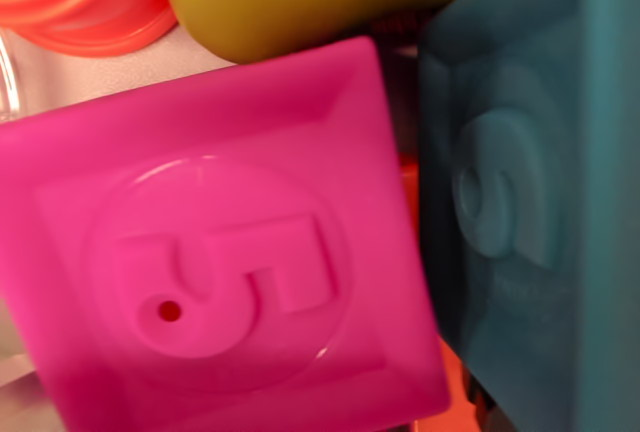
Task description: Pick an object from the bin
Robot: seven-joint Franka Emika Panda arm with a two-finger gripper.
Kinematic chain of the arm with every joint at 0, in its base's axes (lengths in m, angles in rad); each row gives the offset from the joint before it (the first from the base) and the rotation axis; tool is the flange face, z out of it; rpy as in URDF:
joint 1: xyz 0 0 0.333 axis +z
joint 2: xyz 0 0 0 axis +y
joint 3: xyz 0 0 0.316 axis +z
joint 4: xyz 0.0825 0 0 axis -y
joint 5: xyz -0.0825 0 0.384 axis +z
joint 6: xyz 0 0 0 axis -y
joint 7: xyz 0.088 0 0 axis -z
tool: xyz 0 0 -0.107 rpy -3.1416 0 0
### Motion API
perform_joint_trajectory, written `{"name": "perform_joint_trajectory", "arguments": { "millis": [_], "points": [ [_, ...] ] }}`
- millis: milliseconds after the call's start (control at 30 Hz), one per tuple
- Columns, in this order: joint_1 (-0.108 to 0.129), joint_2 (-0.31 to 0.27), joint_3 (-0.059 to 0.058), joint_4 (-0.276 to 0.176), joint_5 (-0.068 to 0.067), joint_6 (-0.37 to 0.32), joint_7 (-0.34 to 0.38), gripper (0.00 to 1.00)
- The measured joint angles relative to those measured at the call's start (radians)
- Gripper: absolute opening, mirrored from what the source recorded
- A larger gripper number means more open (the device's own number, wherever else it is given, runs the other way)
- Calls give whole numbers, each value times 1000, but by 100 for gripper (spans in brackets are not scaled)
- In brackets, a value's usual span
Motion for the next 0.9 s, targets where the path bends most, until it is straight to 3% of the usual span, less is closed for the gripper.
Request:
{"name": "perform_joint_trajectory", "arguments": {
  "millis": [267, 400, 900],
  "points": [
    [1, 1, 1, -1, 0, 0, 0, 0],
    [-2, 32, 0, 2, 0, 13, 0, 0],
    [0, 24, 2, -2, 0, 8, 0, 0]
  ]
}}
